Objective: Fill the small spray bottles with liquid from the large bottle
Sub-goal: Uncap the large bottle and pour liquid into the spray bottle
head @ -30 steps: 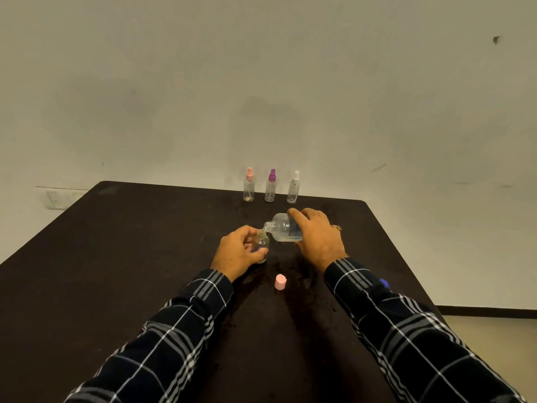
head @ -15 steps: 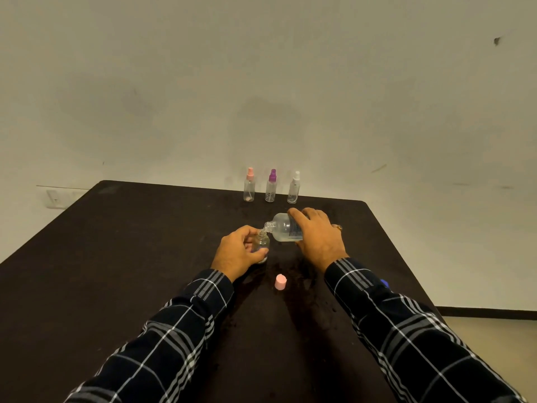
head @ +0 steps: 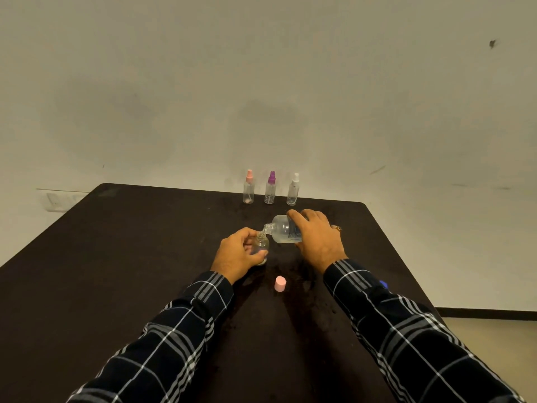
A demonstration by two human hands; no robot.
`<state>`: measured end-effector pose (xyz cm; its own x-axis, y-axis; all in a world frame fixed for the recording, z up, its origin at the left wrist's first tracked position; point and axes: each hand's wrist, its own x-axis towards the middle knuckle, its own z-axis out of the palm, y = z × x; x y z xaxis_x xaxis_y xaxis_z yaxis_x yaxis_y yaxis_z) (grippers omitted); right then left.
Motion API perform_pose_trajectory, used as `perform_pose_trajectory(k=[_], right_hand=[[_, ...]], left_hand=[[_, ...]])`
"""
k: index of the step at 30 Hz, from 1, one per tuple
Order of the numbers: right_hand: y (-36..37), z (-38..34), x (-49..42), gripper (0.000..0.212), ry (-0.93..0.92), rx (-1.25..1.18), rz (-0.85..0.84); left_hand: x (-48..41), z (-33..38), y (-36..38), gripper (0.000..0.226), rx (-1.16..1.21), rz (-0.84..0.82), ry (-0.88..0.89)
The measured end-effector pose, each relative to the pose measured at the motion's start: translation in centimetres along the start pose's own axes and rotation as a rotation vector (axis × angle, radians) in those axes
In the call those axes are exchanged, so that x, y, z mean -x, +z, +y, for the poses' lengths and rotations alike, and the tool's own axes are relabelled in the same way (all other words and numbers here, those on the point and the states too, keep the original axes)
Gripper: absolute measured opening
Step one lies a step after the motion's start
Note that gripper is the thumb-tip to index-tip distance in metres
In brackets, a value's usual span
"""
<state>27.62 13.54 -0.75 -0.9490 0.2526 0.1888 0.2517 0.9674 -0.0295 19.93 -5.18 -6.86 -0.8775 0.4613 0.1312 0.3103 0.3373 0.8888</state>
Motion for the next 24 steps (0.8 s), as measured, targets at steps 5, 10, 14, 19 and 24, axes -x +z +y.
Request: perform_pose_trajectory(k=[5,10,14,19,24], right_hand=[[-0.06,0.00,-0.02,0.076,0.001,0.000,-0.010],[0.06,-0.01,0.00,0.075,0.001,0.002,-0.004],[-0.03,0.00,-0.07,0.076,-0.002,0.006,-0.008],[-0.12,0.00,-0.06,0.077,-0.002,0.002,-0.015],[-0.17,-0.04,-0.02,0.076,0.003,0.000,-0.015]], left_hand=[[-0.02,0.18,-0.03,0.038,-0.006,-0.004,-0.016],[0.02,0.38,-0.07,0.039,-0.025,-0.006,-0.012],[0.02,0.37,-0.10,0.040,-0.029,-0.006,-0.022],[0.07,0.52,-0.16,0.039,-0.038,-0.014,-0.028],[0.03,0.40,-0.14,0.038,-0.035,-0.011,-0.017]])
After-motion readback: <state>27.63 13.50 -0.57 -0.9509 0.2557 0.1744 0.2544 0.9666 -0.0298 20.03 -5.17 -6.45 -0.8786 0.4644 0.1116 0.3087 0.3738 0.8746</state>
